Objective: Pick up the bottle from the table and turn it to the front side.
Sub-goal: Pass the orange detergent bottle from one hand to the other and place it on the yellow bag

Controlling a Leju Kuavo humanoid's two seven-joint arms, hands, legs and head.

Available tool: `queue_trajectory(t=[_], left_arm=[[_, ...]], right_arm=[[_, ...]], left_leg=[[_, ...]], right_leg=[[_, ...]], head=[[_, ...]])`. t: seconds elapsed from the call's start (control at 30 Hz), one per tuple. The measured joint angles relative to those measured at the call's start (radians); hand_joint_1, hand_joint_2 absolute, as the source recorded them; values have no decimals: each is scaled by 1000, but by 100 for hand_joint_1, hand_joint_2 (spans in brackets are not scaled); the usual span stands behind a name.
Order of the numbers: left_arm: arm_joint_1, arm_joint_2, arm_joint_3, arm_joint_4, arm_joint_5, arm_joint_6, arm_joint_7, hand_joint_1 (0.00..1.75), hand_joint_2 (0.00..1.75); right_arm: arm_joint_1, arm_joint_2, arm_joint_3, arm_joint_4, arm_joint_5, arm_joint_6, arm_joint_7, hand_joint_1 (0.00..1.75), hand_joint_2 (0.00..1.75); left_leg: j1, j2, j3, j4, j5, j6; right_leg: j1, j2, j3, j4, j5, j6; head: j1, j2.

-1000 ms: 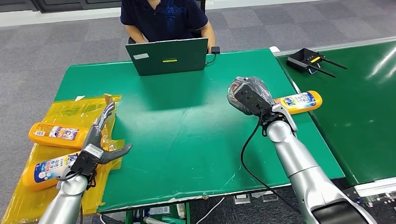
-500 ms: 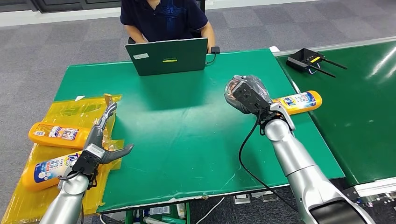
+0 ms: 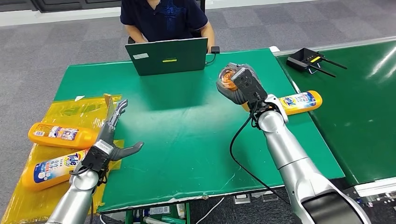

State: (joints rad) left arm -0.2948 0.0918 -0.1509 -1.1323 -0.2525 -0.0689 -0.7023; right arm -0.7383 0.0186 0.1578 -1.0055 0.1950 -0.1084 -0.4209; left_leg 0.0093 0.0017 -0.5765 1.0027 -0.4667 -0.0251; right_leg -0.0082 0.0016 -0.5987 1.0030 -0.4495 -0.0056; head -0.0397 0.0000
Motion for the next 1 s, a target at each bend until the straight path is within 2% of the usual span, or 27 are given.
queue_trajectory(t=[0.37,0.8,1.0], left_arm=[[-28,-56,-10,50,10,-12,0,0,175],[-88,-119,-17,109,6,-37,0,0,175],[-132,-159,-17,150,17,-39,0,0,175]], right_arm=[[-37,92,6,4,-9,-13,35,175,175],[-69,146,30,12,-9,14,52,175,175],[-102,190,50,46,-38,33,42,175,175]], left_leg=[[0,0,0,0,0,0],[0,0,0,0,0,0],[0,0,0,0,0,0]], right_leg=[[0,0,0,0,0,0],[0,0,0,0,0,0],[0,0,0,0,0,0]], head=[[0,0],[0,0],[0,0]])
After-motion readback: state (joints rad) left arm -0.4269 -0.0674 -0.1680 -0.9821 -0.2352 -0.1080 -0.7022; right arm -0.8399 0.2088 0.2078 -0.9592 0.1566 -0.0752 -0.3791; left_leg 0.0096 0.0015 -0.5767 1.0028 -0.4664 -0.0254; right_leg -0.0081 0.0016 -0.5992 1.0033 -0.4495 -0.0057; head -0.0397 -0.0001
